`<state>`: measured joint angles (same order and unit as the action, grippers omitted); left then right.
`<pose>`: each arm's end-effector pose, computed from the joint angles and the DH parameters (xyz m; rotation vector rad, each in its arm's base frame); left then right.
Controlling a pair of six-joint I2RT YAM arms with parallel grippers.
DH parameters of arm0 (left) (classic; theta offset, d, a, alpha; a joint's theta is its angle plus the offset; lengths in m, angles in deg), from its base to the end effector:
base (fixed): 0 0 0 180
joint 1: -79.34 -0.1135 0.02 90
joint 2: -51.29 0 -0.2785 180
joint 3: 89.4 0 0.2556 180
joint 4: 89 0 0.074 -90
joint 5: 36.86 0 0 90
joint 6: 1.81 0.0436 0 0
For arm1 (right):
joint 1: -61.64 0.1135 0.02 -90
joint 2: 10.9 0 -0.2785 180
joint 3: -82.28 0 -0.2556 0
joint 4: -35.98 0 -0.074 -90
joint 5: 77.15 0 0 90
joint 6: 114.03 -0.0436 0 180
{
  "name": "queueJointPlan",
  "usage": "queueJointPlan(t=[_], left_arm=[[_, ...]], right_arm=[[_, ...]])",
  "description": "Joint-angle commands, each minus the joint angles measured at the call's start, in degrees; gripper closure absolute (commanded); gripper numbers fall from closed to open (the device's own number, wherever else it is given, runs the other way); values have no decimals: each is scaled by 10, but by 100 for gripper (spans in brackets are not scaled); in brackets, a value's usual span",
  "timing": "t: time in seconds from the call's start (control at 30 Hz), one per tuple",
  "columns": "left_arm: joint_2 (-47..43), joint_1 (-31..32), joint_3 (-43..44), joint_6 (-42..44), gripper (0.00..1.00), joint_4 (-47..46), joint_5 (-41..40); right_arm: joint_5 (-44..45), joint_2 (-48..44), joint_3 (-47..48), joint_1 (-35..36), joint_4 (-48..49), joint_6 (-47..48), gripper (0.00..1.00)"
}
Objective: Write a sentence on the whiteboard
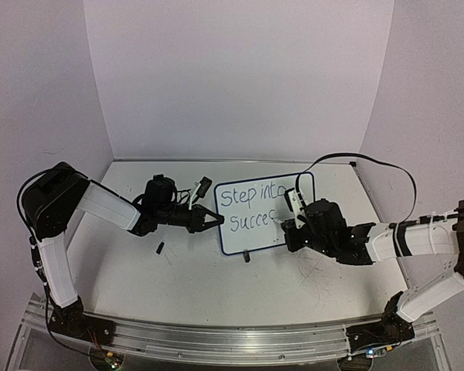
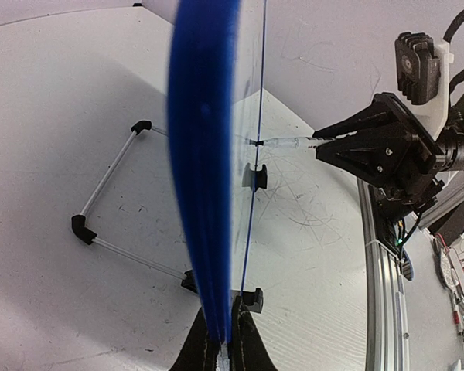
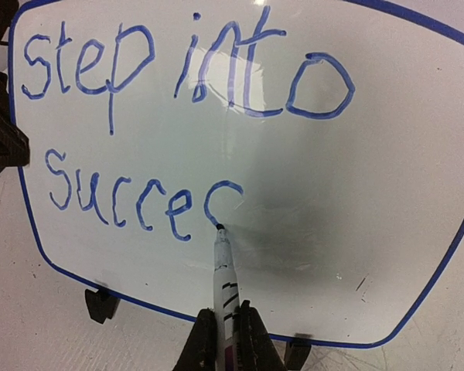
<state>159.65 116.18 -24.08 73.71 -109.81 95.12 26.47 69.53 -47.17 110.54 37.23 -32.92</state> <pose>0.2971 -0.2590 0.1631 0.9009 1.8779 -1.2841 0.2033 0.2174 0.2050 -0.5707 1.9968 0.3774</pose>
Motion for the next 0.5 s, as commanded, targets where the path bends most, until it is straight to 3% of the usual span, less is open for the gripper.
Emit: queueJointPlan(t=[0.0,0.47], left_arm=[[3,-5,-1,39,100,61,-58],[4,-5,1,39,100,61,-57]], right_arm=[[18,-8,-3,0,-16,-9,100],[7,5,0,12,-21,-9,100]])
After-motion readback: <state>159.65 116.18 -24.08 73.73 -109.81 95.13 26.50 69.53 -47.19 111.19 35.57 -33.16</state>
